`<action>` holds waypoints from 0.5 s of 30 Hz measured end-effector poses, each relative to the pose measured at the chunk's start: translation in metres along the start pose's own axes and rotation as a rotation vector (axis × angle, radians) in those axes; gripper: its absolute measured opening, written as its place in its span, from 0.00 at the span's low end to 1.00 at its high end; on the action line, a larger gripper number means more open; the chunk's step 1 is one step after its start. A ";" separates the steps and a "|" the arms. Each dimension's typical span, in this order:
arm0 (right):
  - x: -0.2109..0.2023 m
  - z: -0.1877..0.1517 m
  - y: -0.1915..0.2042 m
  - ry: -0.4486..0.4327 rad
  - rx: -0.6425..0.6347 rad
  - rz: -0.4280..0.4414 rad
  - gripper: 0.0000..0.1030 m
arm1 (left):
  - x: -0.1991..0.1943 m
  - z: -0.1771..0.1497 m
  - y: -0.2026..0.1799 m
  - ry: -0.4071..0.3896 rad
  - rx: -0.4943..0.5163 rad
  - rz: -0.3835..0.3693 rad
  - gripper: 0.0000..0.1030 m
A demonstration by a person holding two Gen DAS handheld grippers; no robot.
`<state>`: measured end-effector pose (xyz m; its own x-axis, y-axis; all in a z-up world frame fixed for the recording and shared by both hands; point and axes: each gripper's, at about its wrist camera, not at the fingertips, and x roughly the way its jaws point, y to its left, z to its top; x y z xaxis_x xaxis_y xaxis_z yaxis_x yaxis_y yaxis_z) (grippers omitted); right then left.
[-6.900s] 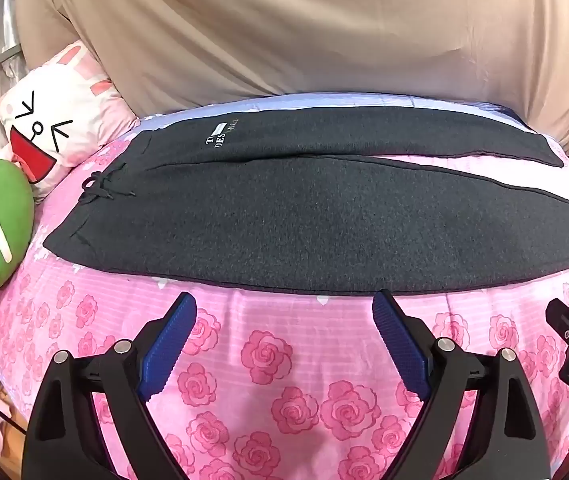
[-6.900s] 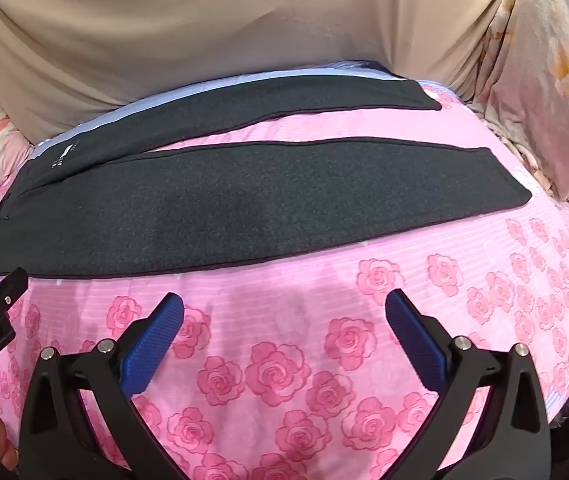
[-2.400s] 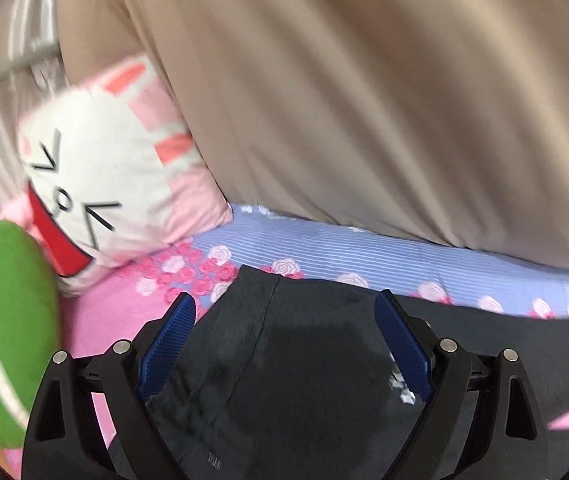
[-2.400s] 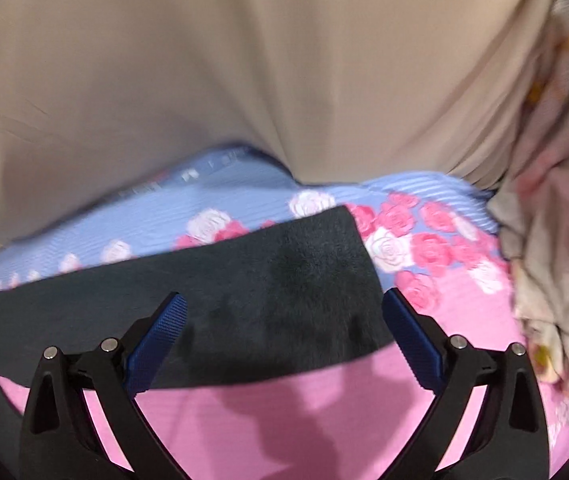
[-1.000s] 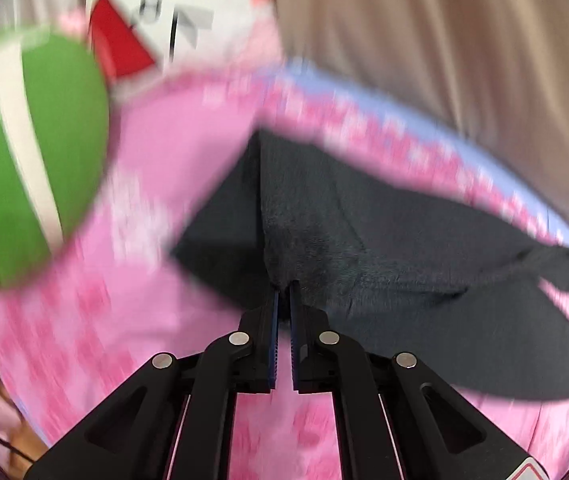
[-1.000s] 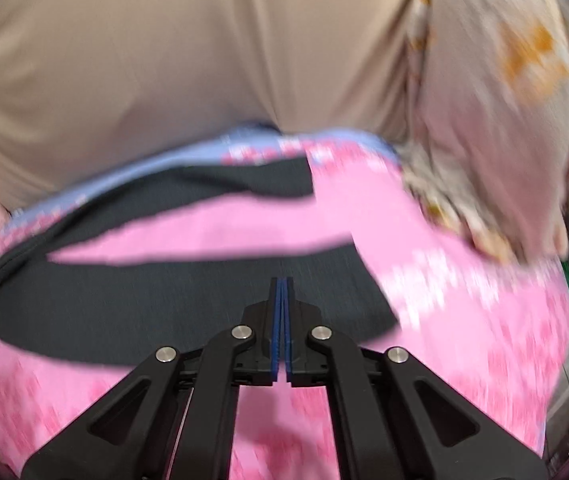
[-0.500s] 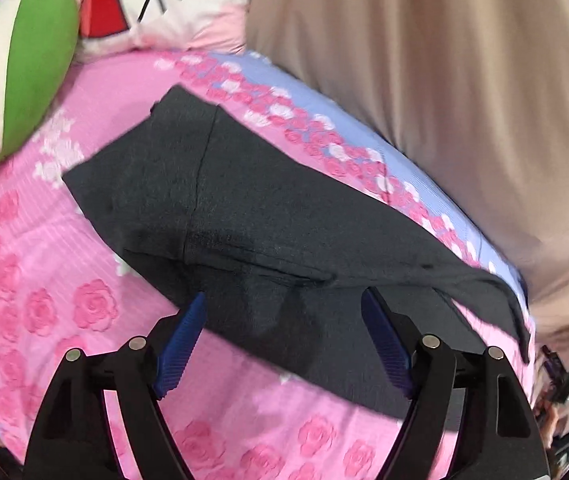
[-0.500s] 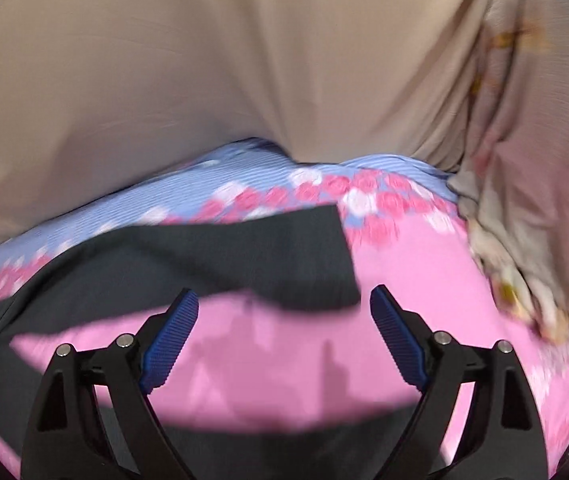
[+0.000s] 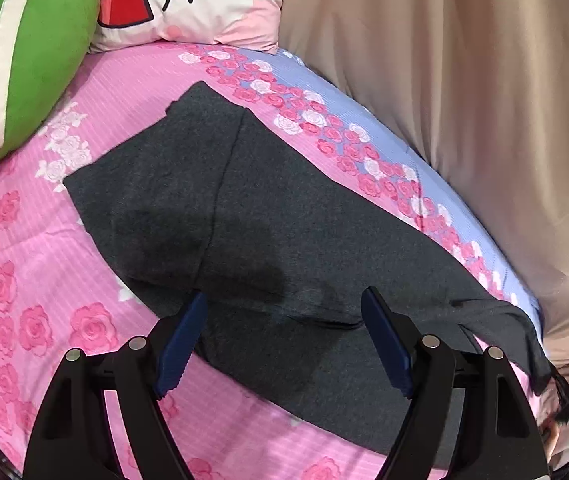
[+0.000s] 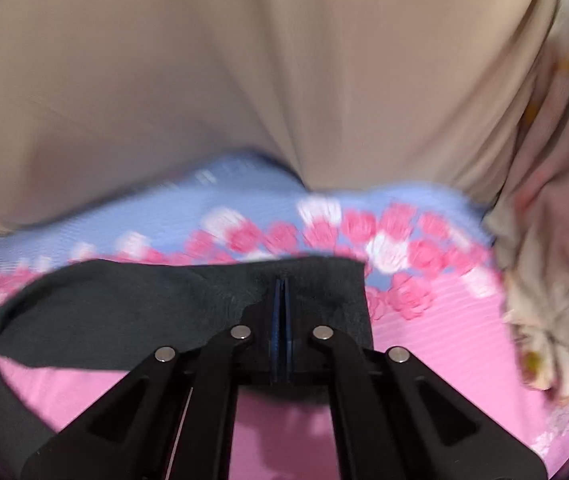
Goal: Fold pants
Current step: 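Lift the waistband with both grippers and fold it over toward the leg hems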
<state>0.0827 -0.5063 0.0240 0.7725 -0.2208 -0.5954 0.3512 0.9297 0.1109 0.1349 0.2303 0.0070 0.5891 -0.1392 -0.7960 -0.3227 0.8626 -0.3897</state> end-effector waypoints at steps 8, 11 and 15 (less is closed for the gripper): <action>-0.153 -0.138 0.014 -0.020 -0.136 -0.085 0.03 | -0.004 -0.009 0.014 0.021 -0.013 -0.033 0.74; -0.154 -0.190 -0.013 0.113 -0.057 -0.245 0.24 | 0.003 -0.009 0.017 0.058 -0.023 -0.062 0.74; -0.201 -0.202 -0.018 0.046 0.119 -0.156 0.50 | 0.011 -0.004 0.023 0.106 -0.091 -0.132 0.74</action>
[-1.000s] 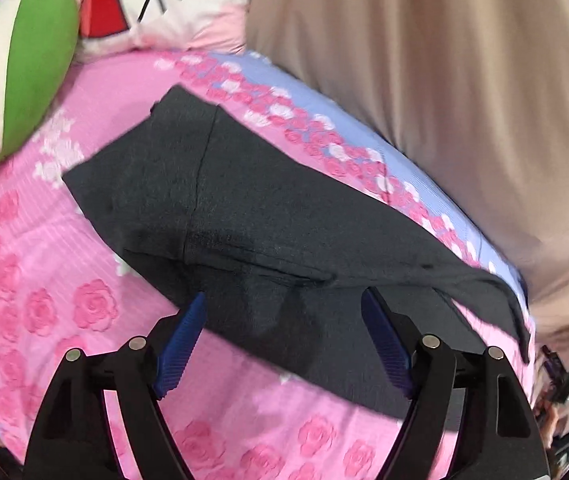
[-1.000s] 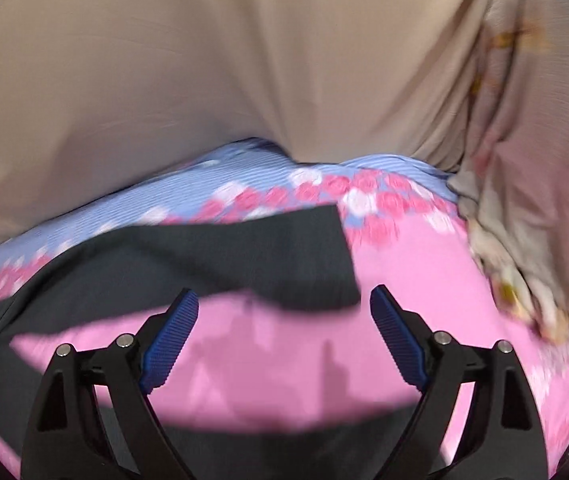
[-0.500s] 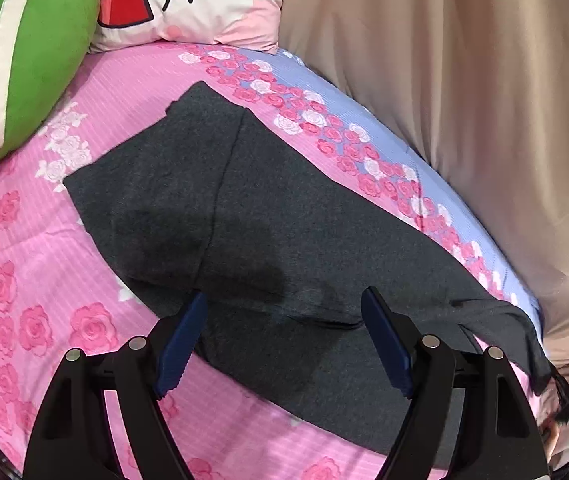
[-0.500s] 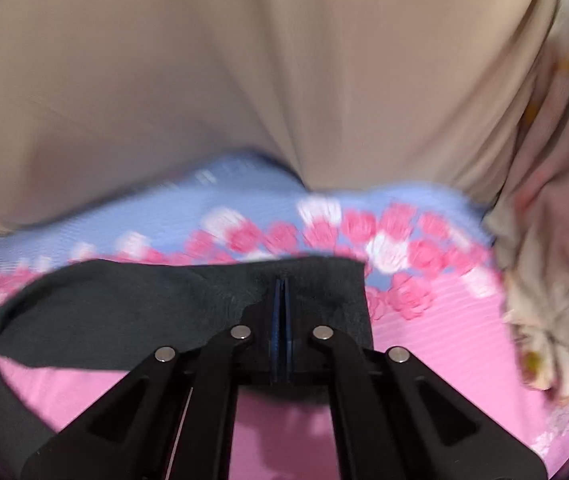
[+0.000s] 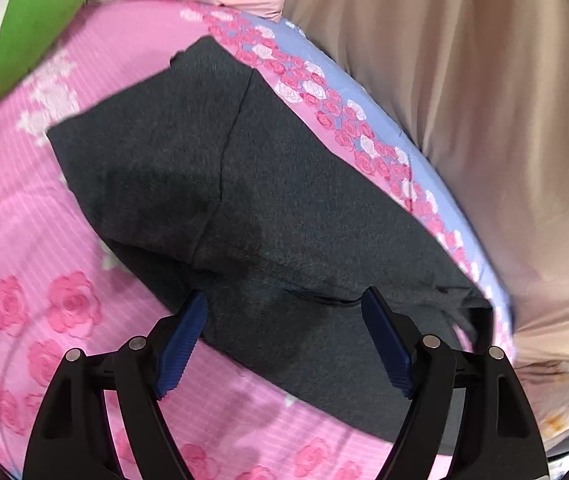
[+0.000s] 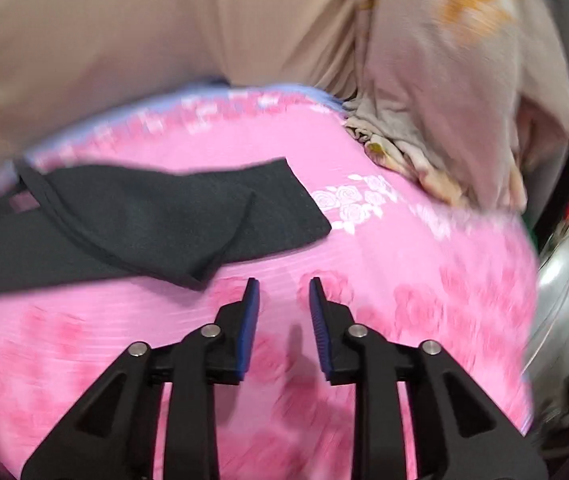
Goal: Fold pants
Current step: 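Lift the waistband with both grippers and fold it over toward the leg hems, then open both grippers and withdraw them from the folded pants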
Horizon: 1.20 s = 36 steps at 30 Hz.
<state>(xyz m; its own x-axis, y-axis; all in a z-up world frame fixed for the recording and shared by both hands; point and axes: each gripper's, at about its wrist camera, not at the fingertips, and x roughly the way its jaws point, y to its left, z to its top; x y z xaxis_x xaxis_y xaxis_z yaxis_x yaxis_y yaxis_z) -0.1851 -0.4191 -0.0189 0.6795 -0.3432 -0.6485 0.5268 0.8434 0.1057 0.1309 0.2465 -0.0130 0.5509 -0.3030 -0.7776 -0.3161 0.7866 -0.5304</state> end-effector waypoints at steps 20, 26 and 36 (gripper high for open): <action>-0.015 0.076 0.055 -0.128 -0.019 0.015 0.11 | -0.005 0.037 -0.002 0.048 0.015 -0.116 0.02; 0.079 0.048 -0.008 0.139 0.010 -0.220 0.18 | 0.009 0.032 0.011 0.082 0.052 -0.037 0.07; -0.012 0.019 0.069 -0.085 -0.001 -0.039 0.70 | 0.014 0.041 0.030 0.163 -0.108 -0.104 0.66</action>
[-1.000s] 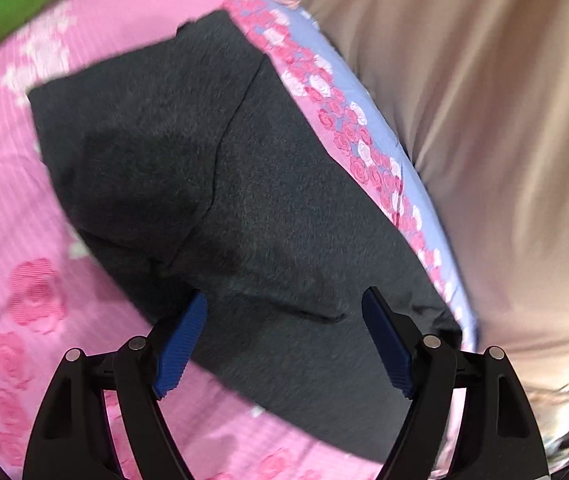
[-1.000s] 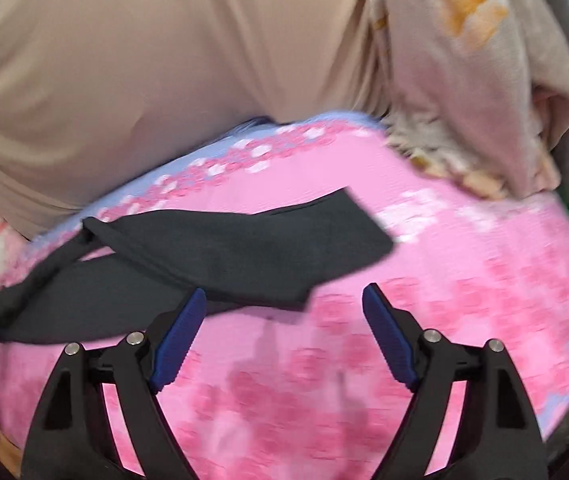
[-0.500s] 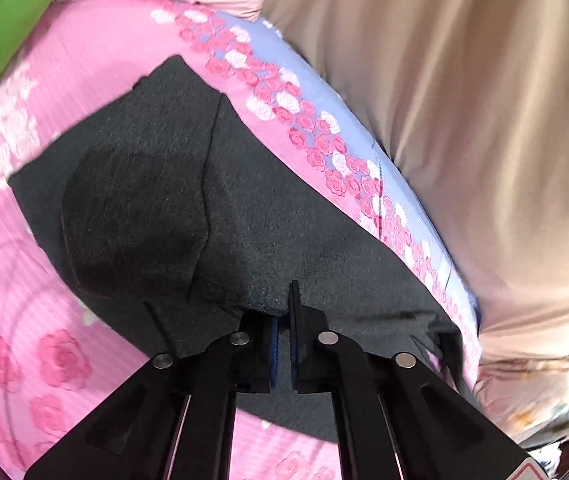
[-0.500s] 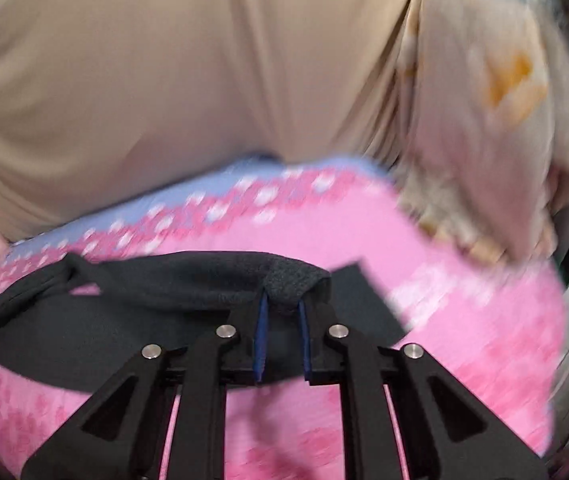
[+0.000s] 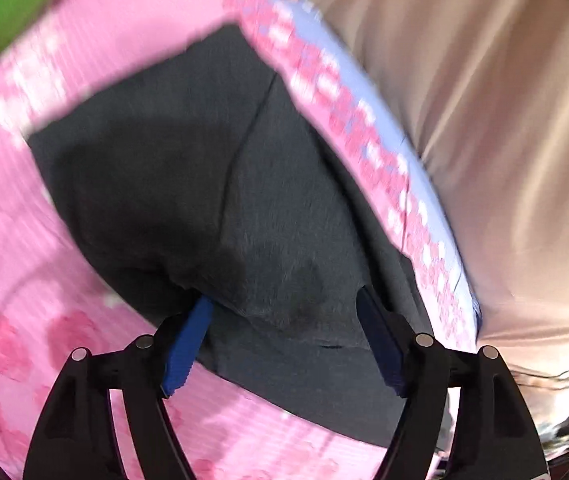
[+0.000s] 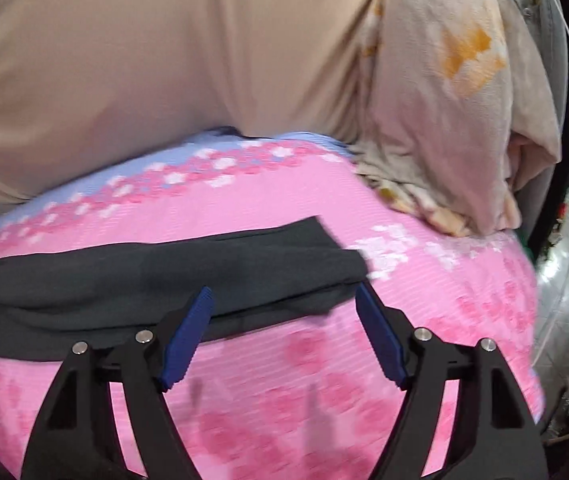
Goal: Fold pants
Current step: 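Open both grippers and withdraw them from the folded pants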
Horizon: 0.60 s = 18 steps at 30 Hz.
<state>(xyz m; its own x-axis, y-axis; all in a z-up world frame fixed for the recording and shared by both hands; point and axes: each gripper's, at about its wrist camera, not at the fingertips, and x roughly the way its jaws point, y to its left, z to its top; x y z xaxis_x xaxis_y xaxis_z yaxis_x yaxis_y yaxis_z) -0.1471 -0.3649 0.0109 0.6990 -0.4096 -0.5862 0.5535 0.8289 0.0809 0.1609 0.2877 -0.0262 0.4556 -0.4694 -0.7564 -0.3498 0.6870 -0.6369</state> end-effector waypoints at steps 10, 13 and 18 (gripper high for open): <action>-0.021 -0.012 0.088 -0.001 -0.086 0.182 0.76 | -0.086 0.017 -0.008 -0.108 0.144 0.028 0.03; -0.008 -0.021 0.102 0.046 -0.100 0.197 0.76 | -0.051 0.017 0.013 0.002 0.227 0.212 0.11; -0.009 -0.030 0.106 0.072 -0.089 0.195 0.76 | -0.062 -0.005 0.030 -0.053 0.219 0.233 0.13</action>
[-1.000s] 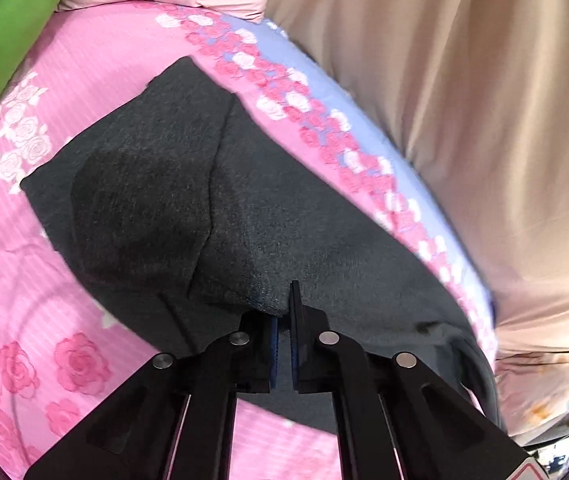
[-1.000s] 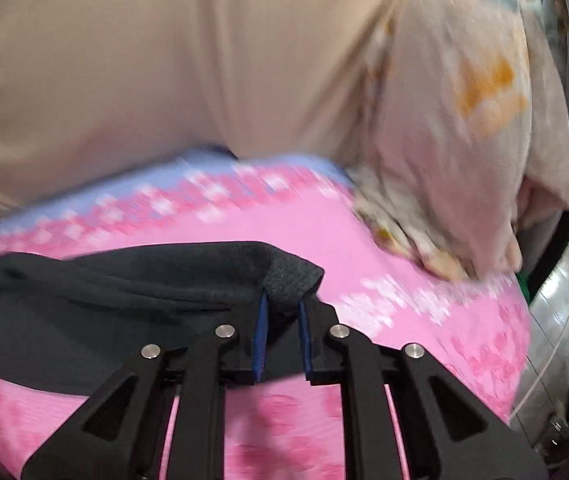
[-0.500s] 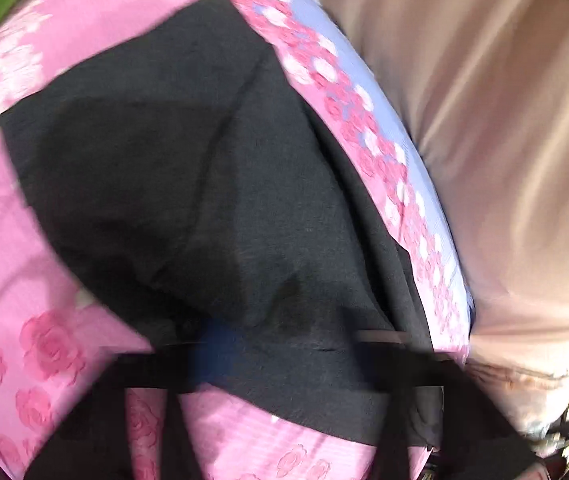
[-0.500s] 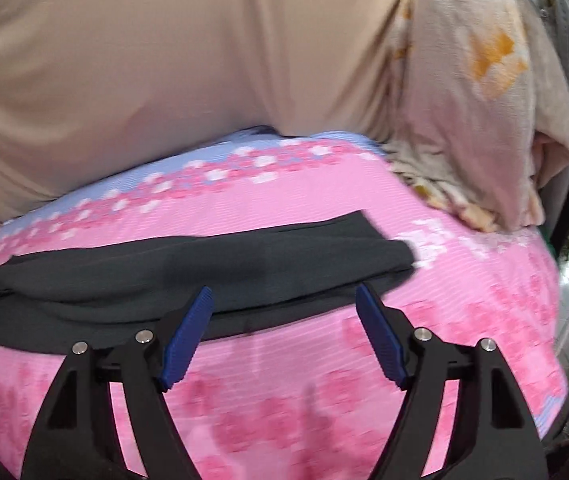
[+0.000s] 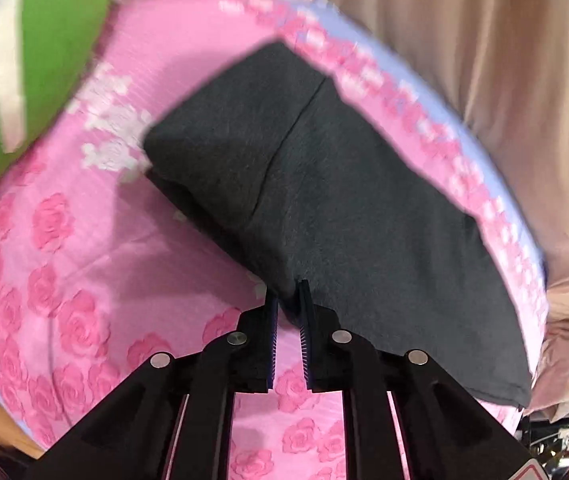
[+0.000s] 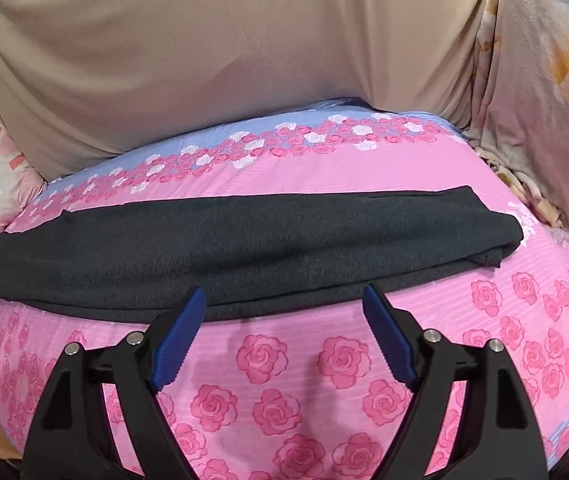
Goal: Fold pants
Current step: 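Open both grippers and withdraw them from the folded pants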
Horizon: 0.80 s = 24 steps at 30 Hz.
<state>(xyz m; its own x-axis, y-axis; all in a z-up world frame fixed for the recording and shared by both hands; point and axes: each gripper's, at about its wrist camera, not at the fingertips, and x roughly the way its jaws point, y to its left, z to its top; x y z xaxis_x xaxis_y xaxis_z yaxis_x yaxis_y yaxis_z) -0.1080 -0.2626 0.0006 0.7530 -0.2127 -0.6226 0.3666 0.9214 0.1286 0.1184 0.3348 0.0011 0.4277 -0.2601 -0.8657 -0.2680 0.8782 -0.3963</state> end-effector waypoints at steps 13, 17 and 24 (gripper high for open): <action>-0.004 -0.012 -0.009 0.013 -0.023 -0.015 0.76 | 0.022 0.015 0.006 -0.095 -0.059 0.162 0.09; -0.016 -0.012 -0.050 -0.005 0.027 -0.083 0.76 | 0.002 0.002 -0.001 -0.195 -0.094 0.189 0.09; 0.002 0.010 -0.137 -0.015 0.125 -0.172 0.76 | -0.050 -0.074 -0.104 -0.423 0.204 0.207 0.57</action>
<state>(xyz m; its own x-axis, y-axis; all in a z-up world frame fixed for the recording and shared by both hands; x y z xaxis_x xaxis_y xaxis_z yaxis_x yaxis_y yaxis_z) -0.1512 -0.3931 -0.0103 0.6813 -0.3695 -0.6319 0.5551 0.8235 0.1170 0.0610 0.2270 0.0624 0.7071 0.0758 -0.7031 -0.2280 0.9656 -0.1252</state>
